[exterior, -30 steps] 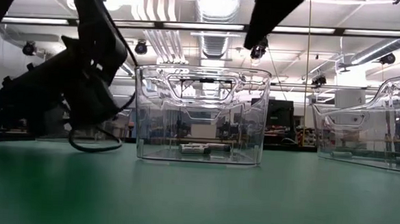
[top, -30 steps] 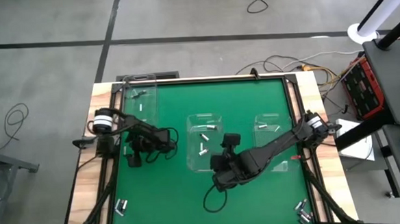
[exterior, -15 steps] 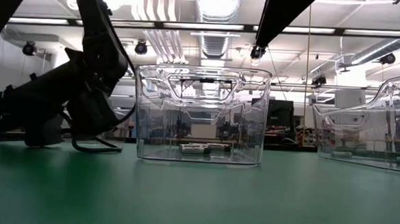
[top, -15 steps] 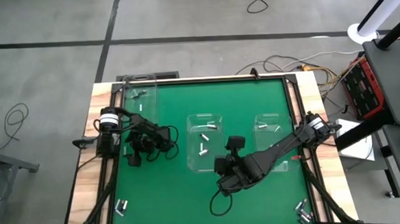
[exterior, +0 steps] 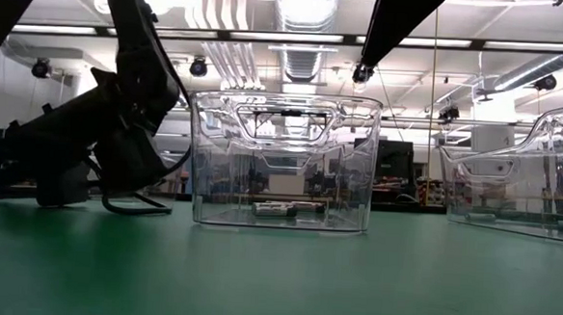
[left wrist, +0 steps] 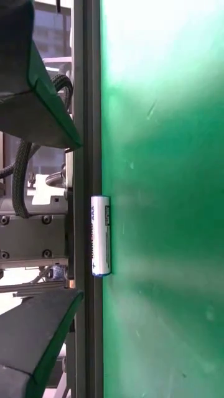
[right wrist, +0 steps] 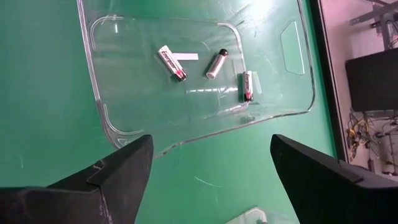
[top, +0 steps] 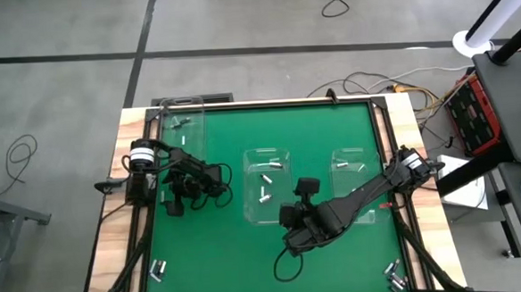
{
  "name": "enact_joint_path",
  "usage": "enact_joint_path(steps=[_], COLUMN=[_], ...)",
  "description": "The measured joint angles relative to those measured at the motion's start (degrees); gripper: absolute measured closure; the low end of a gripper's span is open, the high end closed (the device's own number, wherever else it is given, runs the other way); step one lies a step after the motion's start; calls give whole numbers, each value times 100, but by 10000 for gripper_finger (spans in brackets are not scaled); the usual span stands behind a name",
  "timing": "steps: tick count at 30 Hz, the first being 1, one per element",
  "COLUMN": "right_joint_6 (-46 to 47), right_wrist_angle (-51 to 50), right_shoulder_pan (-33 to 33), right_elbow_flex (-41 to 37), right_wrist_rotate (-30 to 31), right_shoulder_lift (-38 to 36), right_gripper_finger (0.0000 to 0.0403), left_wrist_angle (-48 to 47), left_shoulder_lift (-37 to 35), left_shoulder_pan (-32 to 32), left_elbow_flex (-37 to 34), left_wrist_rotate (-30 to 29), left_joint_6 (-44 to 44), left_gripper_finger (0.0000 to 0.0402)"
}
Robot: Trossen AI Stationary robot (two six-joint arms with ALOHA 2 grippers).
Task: Sort batteries
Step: Put the white battery into the right transparent bin
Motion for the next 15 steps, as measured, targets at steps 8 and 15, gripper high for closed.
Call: enact_joint_path(steps=[8,15], right_joint_6=[21,84], right_wrist_angle=[-93,-117], right_shoulder_pan=[0,11], right_elbow_flex=[0,0], right_wrist_rotate=[0,-2], right_shoulder_lift=[0,0], right_gripper_finger=[80,78], left_wrist_angle=[163,209], left_shoulder_lift=[-11,-40], left_shoulder_pan=[80,387], left_elbow_flex=[-80,-87], left_wrist_rotate=[-20,-22], left_joint_6=[55,92], left_gripper_finger=[47,47])
